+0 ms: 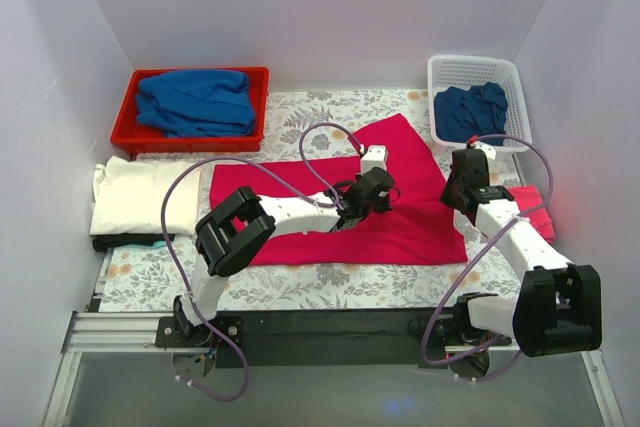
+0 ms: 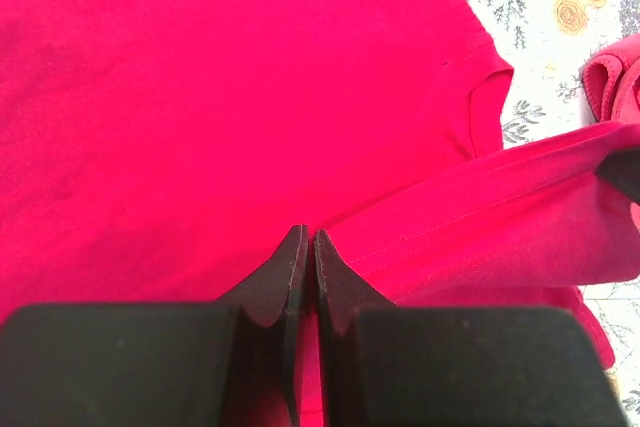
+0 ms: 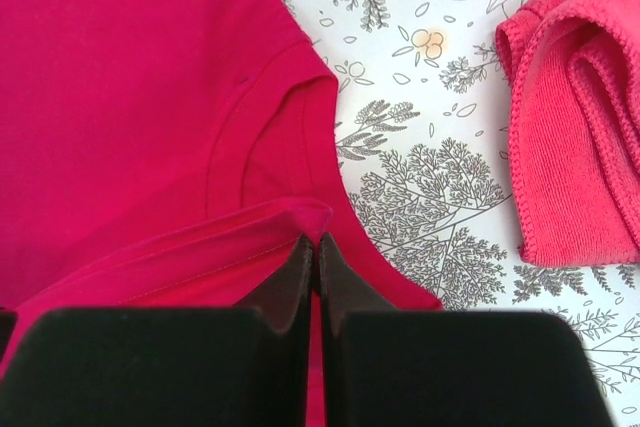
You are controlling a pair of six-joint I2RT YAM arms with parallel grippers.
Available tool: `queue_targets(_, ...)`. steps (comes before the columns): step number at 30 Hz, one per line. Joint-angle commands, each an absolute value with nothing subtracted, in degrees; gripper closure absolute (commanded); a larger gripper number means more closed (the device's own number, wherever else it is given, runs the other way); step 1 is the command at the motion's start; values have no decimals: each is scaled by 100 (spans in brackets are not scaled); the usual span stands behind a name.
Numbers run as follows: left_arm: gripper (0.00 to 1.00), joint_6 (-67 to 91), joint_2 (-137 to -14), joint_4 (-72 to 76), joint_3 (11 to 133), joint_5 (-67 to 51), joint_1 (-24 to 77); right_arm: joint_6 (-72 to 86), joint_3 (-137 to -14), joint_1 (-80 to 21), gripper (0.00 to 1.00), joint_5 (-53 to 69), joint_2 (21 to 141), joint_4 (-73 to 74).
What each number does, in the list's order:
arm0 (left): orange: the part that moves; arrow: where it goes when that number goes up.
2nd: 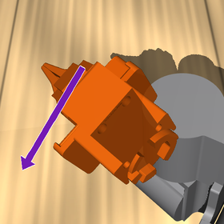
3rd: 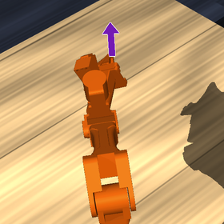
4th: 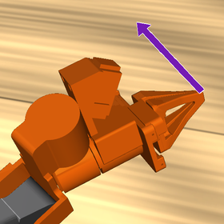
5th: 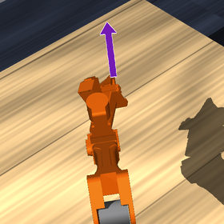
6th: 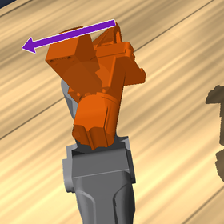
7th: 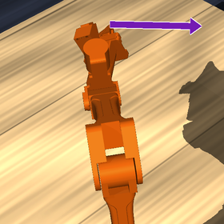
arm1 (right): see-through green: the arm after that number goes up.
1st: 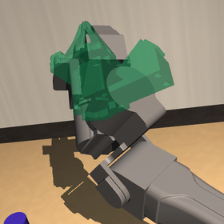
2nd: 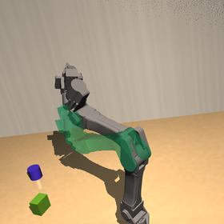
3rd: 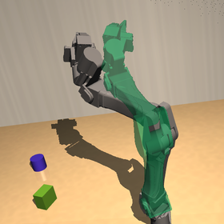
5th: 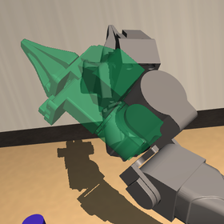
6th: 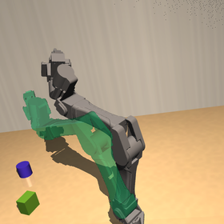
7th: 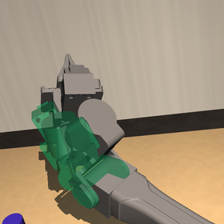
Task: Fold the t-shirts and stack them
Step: Fold the flattened tshirt in 1/3 of the way
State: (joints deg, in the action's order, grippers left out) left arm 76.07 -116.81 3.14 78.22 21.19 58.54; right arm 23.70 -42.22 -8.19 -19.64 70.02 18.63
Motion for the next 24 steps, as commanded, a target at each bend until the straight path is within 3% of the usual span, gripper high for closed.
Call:
queue_targets(1,100,7506,-11514,316,7735,2540,5906,2215,-4228,-800,99,-2110,6645,1591)
queue_targets(7,100,7418,-11399,598,7497,2698,6021,2109,-3824,-791,99,-2092,6231,1178)
queue_targets(10,100,7435,-11697,344,7751,2890,6021,2179,-3972,-791,96,-2065,6661,1326)
queue_targets(13,82,7681,-12109,-252,8181,3311,6020,2337,-4481,-774,86,-2109,7451,1949)
queue_targets(14,68,7777,-12233,-455,8513,3453,6012,2390,-4604,-782,85,-2118,7645,2273)
queue_targets(17,56,8147,-12620,-1343,8911,3770,6012,2531,-4825,-782,82,-2083,8094,2522)
queue_targets(18,48,8208,-12647,-1571,9008,3805,6003,2540,-4808,-782,80,-2031,8112,2522)
queue_targets(21,43,8349,-12595,-1617,8930,3797,5994,2602,-4737,-782,70,-2109,7990,2496)
queue_targets(23,43,8402,-12534,-1617,8886,3753,5968,2575,-4729,-782,68,-2171,7911,2496)
queue_targets(24,43,8394,-12481,-1582,8886,3692,5968,2566,-4729,-782,60,-2232,7849,2487)
